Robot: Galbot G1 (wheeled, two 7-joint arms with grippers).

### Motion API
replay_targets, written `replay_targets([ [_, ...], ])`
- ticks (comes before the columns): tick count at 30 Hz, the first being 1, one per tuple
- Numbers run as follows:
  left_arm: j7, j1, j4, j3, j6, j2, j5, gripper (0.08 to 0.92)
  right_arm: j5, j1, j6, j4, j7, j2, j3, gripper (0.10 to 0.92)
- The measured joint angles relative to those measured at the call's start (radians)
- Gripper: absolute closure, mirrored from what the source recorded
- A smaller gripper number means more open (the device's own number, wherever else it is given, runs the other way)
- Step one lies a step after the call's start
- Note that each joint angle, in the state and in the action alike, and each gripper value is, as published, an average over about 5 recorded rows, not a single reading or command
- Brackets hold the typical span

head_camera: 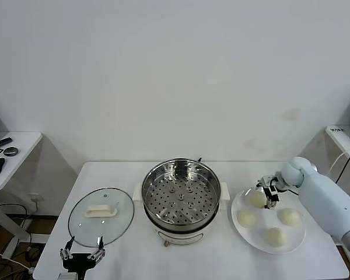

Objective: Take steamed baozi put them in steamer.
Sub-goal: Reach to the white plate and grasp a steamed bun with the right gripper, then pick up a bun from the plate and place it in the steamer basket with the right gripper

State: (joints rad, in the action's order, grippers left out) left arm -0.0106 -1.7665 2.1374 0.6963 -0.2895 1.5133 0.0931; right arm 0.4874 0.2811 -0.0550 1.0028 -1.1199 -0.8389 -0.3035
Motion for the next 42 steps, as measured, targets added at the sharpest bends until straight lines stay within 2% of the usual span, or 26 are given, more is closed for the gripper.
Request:
replay_targets([
  [13, 0.001, 0.007, -0.006, -0.005, 0.001, 0.001, 0.001, 0.177, -0.040, -0.013, -0.006, 0.009, -0.019, 0.017, -0.008, 0.422],
  [20, -0.005, 0.013, -0.012, -0.014, 0.005, 0.000, 0.010, 0.177, -0.137, -0.087, 0.010, 0.077, -0.040, 0.055, -0.054, 0.431],
  [26, -0.012, 0.020, -0.006, -0.017, 0.010, -0.004, 0.020, 0.177, -0.292, -0.266, 0.002, 0.120, -0.062, 0.049, -0.177, 0.431],
  [33, -0.028, 0.017, 0.005, -0.017, 0.026, -0.006, 0.035, 0.177, -0.470, -0.526, -0.067, 0.101, -0.111, -0.044, -0.362, 0.429],
  [42, -0.042, 0.020, 0.023, -0.019, 0.040, -0.004, 0.044, 0.177, -0.599, -0.724, -0.206, 0.097, -0.120, -0.208, -0.525, 0.431],
])
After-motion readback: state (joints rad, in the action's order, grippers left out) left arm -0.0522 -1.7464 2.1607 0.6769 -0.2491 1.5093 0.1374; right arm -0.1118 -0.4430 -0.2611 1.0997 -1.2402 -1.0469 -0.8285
